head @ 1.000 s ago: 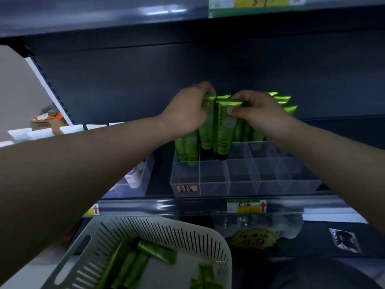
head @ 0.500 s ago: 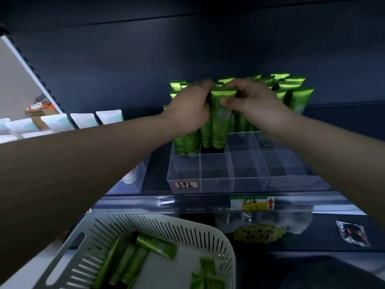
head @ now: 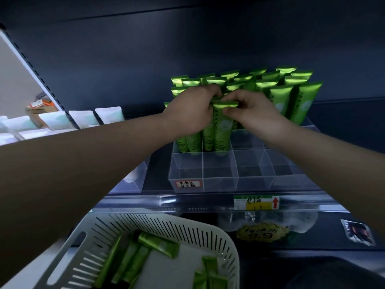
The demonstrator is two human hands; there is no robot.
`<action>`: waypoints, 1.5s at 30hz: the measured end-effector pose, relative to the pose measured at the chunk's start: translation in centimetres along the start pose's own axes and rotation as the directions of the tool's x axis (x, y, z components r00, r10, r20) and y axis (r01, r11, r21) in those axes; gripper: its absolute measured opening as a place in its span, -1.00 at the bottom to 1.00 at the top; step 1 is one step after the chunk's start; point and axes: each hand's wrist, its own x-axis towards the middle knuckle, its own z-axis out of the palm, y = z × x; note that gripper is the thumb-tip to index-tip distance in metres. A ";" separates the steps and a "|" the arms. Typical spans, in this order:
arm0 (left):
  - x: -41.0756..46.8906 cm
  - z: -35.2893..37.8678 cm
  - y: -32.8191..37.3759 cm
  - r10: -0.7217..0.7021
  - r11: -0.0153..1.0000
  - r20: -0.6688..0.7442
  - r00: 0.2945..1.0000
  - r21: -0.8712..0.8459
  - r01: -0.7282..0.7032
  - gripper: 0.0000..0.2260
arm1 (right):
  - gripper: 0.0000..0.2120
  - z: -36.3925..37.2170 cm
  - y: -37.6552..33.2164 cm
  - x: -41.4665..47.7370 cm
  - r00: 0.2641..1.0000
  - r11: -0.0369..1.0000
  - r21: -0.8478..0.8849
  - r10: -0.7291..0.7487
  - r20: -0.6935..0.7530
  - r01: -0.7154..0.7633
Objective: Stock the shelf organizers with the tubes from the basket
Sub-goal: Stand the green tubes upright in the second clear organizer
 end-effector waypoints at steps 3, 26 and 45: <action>-0.3 -0.2 0.2 0.013 1.000 -0.013 1.000 0.026 -0.013 -0.67 | -0.81 0.3 -0.3 0.0 0.999 0.999 -0.040 -0.031 -0.015 0.030; -7.5 -2.9 -0.1 0.002 0.967 -0.033 0.999 0.255 0.007 -0.37 | -0.31 1.7 -4.7 -5.0 0.992 0.687 -0.717 -0.039 0.124 0.116; -19.9 -3.8 -0.1 -0.121 0.951 -0.016 0.992 0.285 0.121 -0.25 | -0.20 9.0 -7.7 -13.8 0.969 0.614 -0.767 0.015 0.247 0.186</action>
